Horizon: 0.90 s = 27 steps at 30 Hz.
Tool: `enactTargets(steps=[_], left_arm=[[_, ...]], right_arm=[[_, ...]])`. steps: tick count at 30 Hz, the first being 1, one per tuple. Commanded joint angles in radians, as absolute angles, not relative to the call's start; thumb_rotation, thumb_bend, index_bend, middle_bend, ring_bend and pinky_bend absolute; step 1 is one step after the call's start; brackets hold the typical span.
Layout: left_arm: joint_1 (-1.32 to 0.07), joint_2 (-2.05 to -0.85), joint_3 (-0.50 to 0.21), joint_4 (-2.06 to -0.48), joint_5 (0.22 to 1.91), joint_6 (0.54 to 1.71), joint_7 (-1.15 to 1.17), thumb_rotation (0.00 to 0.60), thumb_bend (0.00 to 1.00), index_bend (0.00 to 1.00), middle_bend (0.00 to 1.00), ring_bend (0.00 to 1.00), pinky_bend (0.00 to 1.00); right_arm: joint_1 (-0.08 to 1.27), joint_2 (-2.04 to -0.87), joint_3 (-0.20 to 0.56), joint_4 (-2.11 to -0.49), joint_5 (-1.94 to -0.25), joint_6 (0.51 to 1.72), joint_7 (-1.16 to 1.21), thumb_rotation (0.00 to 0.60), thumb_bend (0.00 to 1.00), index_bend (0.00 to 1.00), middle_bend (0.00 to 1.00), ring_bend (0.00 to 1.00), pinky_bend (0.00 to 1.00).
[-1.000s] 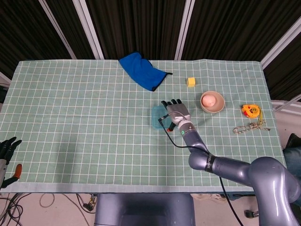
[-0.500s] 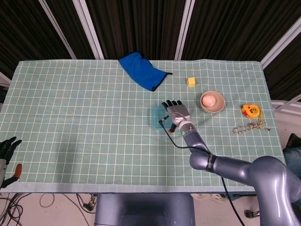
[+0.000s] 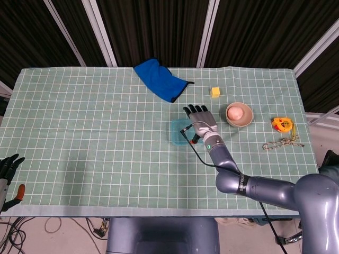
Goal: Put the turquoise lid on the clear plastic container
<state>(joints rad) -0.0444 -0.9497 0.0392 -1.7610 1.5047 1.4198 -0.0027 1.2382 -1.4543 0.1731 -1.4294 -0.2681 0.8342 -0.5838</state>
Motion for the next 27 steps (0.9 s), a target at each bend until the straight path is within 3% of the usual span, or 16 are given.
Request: enactTargets(steps=[1,6,13,27], left_arm=[[-0.045,-0.949,0.04,-1.761,1.504,1.418,-0.003,0.6,0.52,0.09,0.0,0.0,0.0],[-0.046,-0.948,0.04,-1.763,1.502,1.415,-0.005,0.6,0.53,0.09,0.0,0.0,0.0],[-0.046,-0.945,0.041,-1.766,1.503,1.413,-0.011,0.6,0.52,0.09,0.0,0.0,0.0],[-0.047,-0.942,0.042,-1.768,1.499,1.407,-0.02,0.6,0.52,0.09,0.0,0.0,0.0]], right_arm=[[1.236,-1.449,0.186,-1.44,-0.274,0.865,-0.582,0.6,0.13,0.08,0.23,0.0,0.0],[1.232,-1.453,0.179,-1.437,-0.266,0.892,-0.607,0.6,0.23,0.24,0.34,0.06,0.0],[1.212,-1.499,0.19,-1.396,-0.278,0.903,-0.591,0.6,0.24,0.44,0.36,0.1,0.0],[1.18,-1.584,0.228,-1.266,-0.336,0.882,-0.546,0.6,0.47,0.54,0.37,0.12,0.0]])
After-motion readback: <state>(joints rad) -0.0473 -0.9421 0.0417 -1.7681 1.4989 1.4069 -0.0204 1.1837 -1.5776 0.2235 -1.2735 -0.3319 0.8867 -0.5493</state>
